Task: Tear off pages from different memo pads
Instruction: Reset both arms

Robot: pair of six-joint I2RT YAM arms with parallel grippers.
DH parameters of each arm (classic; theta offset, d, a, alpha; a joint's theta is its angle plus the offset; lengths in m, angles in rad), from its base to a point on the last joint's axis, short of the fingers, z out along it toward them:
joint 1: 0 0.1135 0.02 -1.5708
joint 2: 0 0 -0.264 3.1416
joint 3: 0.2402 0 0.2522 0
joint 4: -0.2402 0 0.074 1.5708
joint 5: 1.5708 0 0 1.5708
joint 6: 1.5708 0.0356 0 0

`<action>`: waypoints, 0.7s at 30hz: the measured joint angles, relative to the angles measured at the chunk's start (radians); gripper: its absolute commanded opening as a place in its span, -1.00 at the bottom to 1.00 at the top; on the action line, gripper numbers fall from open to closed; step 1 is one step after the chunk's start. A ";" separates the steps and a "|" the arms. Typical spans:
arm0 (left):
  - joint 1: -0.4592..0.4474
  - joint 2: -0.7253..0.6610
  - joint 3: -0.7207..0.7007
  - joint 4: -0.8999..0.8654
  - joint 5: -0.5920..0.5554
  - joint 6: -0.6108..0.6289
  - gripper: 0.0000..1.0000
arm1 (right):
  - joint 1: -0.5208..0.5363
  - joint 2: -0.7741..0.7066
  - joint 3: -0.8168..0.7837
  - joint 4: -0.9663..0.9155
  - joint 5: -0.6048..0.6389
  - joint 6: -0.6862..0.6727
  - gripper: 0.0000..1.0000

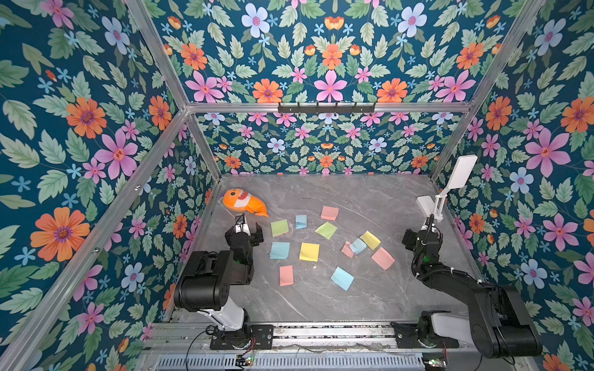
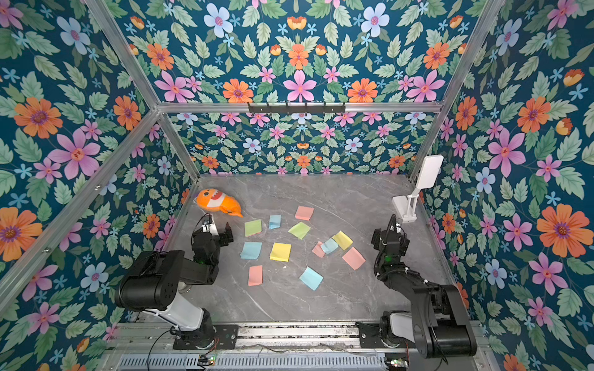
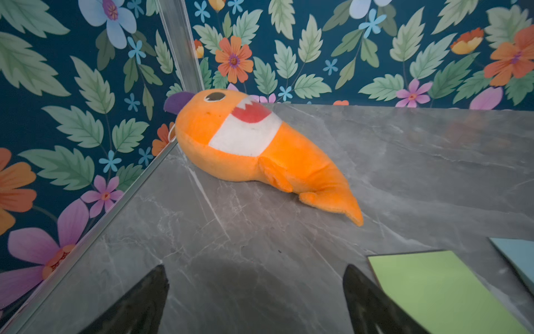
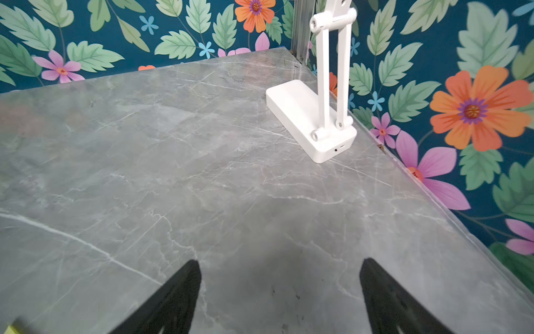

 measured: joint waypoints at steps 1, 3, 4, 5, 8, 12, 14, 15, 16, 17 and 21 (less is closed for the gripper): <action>0.001 0.000 0.000 0.003 0.001 0.000 0.98 | -0.017 0.029 -0.015 0.050 -0.021 0.005 0.73; 0.001 0.000 -0.002 0.006 0.006 -0.002 1.00 | -0.035 0.054 -0.021 0.067 -0.071 0.006 0.74; 0.001 0.001 -0.002 0.006 0.010 -0.005 1.00 | -0.037 0.077 -0.027 0.124 -0.108 0.003 0.77; 0.002 0.002 -0.002 0.007 0.010 -0.003 1.00 | -0.036 0.116 -0.037 0.200 -0.142 -0.006 0.80; 0.006 0.002 -0.001 0.006 0.023 -0.004 1.00 | -0.029 0.144 -0.035 0.196 -0.199 -0.018 0.99; 0.019 0.003 0.000 0.006 0.033 -0.012 1.00 | -0.030 0.143 -0.009 0.244 -0.206 -0.023 0.99; 0.019 0.002 -0.002 0.007 0.035 -0.015 0.99 | -0.030 0.152 -0.010 0.265 -0.211 -0.024 0.98; 0.019 0.002 -0.003 0.008 0.037 -0.015 1.00 | -0.030 0.150 -0.010 0.254 -0.217 -0.025 0.98; 0.019 0.002 -0.004 0.007 0.037 -0.015 1.00 | -0.030 0.146 -0.010 0.245 -0.221 -0.026 0.98; 0.019 0.002 -0.005 0.008 0.039 -0.015 1.00 | -0.030 0.146 -0.010 0.252 -0.221 -0.027 0.98; 0.019 0.002 -0.005 0.011 0.039 -0.015 1.00 | -0.027 0.150 -0.010 0.252 -0.221 -0.027 0.98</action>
